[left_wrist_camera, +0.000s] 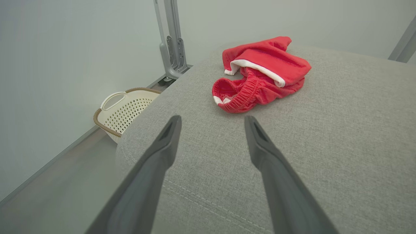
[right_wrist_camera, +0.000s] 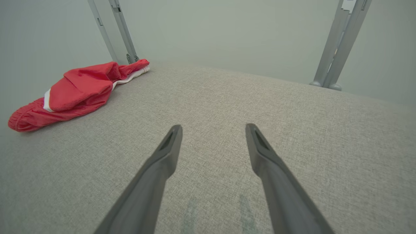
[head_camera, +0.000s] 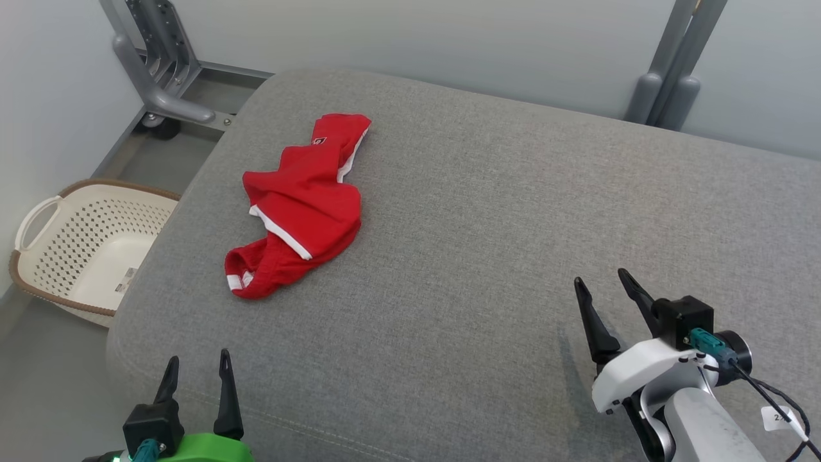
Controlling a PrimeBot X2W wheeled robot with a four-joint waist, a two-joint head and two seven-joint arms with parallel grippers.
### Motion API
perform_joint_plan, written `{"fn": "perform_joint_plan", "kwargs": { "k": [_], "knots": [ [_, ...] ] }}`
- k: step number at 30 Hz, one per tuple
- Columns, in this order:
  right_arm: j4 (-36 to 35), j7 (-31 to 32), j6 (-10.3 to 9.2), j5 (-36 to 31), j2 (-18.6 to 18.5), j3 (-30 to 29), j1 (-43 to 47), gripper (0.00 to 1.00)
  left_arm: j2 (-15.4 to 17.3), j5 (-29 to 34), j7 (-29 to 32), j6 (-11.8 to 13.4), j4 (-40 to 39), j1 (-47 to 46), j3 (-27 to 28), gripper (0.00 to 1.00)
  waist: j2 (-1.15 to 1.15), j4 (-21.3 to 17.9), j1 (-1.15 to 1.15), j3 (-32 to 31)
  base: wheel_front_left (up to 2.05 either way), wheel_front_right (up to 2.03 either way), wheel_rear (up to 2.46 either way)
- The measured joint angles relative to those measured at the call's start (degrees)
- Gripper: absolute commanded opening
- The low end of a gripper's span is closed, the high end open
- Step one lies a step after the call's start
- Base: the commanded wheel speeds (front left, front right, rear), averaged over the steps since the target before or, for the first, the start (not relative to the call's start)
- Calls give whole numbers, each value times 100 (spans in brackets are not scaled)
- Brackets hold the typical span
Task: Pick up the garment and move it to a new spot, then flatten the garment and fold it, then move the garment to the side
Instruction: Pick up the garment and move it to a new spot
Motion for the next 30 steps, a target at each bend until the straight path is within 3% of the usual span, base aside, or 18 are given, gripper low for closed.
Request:
{"fn": "perform_joint_plan", "kwargs": {
  "k": [5, 10, 14, 21, 30],
  "knots": [
    [27, 1, 0, 42, -69, 37, -32, 100, -1, -136, 0, -103, 69, -52, 23, 100, 0, -82, 0, 97, 0, 0, 0],
    [20, 1, 0, 43, -199, 65, -104, 100, 16, -254, 0, -477, 447, -553, 96, 100, 0, -230, 0, 288, 0, 0, 0],
    [-12, 1, 0, 38, -301, 136, -255, 100, 247, -294, 0, -636, 982, -1190, 48, 100, 0, -360, 0, 516, 0, 0, 0],
    [-71, 1, 0, 65, -434, 238, -543, 100, 628, -459, 0, -701, 1891, -2063, -194, 100, 0, -634, 0, 899, 0, 0, 0],
    [-115, 1, 0, 108, -581, 208, -719, 100, 1067, -1333, 142, -716, 3468, -2797, -677, 100, 0, -1181, 0, 1336, 0, 0, 0]
  ]
}}
